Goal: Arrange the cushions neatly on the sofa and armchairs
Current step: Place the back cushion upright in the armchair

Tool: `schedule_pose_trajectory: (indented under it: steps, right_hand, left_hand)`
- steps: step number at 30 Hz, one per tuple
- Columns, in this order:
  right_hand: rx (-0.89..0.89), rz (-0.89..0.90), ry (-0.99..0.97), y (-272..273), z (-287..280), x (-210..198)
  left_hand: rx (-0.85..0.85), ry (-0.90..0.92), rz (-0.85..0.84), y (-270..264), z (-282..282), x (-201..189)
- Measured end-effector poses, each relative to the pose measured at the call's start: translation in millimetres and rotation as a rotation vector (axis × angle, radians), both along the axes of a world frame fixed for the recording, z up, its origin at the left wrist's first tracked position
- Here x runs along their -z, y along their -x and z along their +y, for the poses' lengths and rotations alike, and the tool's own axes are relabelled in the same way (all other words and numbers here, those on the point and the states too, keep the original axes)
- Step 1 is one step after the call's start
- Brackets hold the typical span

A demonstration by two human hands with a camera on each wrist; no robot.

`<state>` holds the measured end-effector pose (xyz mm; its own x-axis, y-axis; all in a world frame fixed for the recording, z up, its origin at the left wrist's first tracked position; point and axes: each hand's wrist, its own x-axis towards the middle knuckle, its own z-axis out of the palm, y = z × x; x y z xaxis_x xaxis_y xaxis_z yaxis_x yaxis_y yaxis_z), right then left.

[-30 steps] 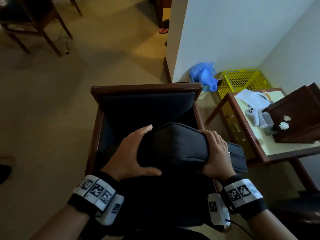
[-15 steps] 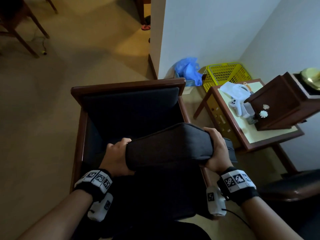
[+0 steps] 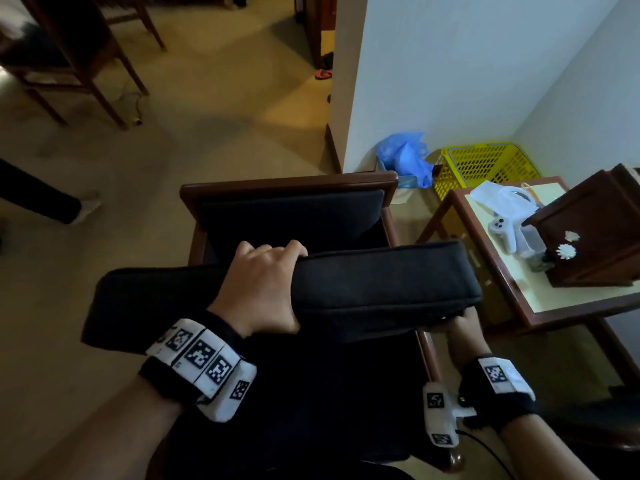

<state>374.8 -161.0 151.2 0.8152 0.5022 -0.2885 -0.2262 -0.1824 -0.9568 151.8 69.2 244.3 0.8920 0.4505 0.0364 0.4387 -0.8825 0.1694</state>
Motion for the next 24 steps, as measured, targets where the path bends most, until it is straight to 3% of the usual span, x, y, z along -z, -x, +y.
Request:
schedule_pose_trajectory:
  steps: [3, 7, 10, 13, 15, 19, 21, 24]
  right_hand:
    - [-0.081, 0.207, 0.005, 0.9, -3.0, 14.5]
    - [-0.171, 0.320, 0.132, -0.5, -6.7, 21.6]
    - [-0.154, 0.322, 0.227, 3.3, 7.3, 23.9]
    - [-0.057, 0.227, 0.424, 4.6, 28.9, 27.9]
    - [-0.002, 0.154, 0.612, 4.8, 42.4, 27.2]
    - [0.141, 0.159, 0.775, 5.2, 55.3, 27.8]
    - [0.174, 0.139, 0.826, 7.9, 55.2, 30.1]
    - [0.196, 0.239, 0.809, 10.1, 45.1, 34.0]
  left_hand:
    - [-0.033, 0.015, 0.149, -7.3, -4.4, 45.2]
    - [-0.127, 0.148, 0.307, -8.2, -19.6, 109.9]
    - [-0.194, 0.236, 0.291, 1.8, -22.0, 136.4]
    - [-0.210, 0.358, 0.294, 14.7, -13.0, 131.5]
    - [-0.367, 0.456, 0.219, 37.2, 2.1, 129.4]
    - [-0.890, 0.449, -0.073, 119.4, 37.4, 160.0]
    - [-1.119, 0.586, -0.103, 146.4, 41.1, 164.7]
    - [-1.312, 0.872, -0.249, 158.8, 36.0, 172.3]
